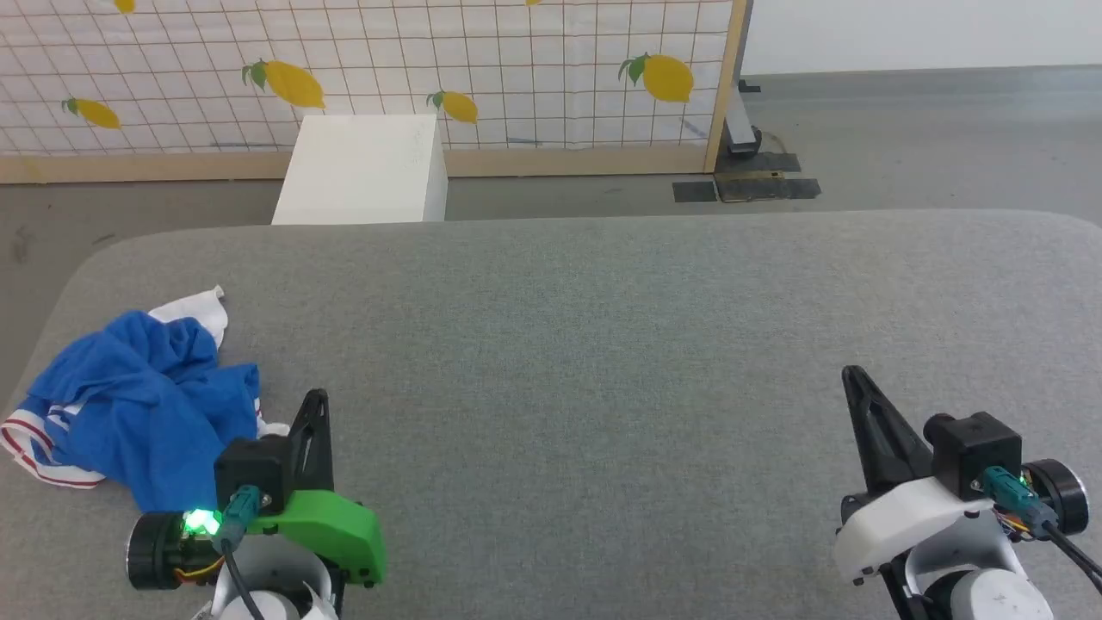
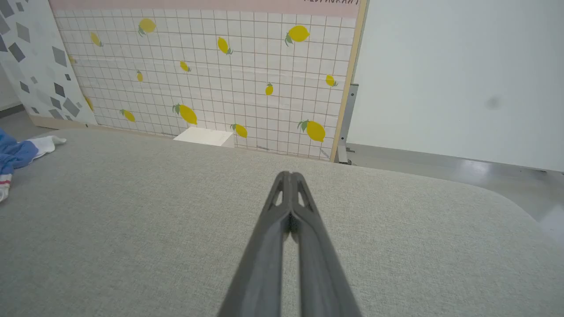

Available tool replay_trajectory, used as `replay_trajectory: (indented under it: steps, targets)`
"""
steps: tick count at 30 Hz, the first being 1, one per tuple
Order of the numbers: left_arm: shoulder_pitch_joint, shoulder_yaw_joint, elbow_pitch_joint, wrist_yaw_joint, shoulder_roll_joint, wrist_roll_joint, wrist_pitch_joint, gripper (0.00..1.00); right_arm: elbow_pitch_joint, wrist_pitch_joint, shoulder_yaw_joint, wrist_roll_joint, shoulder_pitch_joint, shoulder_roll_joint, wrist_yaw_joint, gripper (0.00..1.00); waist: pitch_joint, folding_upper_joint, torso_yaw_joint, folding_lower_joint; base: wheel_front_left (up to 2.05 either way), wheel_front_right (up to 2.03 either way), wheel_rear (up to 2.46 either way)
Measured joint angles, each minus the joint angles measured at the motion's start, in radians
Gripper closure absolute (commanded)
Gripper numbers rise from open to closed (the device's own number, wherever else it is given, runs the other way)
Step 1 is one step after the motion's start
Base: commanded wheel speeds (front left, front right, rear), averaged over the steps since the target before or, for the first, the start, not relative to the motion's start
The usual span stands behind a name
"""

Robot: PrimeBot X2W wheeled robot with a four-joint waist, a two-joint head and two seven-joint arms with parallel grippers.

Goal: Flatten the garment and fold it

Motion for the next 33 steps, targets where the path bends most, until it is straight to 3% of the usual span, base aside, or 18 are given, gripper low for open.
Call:
replay_trajectory:
  steps: [33]
  targets:
    - [0.000, 0.000, 0.000, 0.000, 0.000, 0.000, 0.000, 1.00, 0.000, 0.000, 0.000, 0.000, 0.000, 0.000, 0.000, 1.00, 0.000, 0.0000, 0.000, 0.0000, 0.00, 0.00, 0.00]
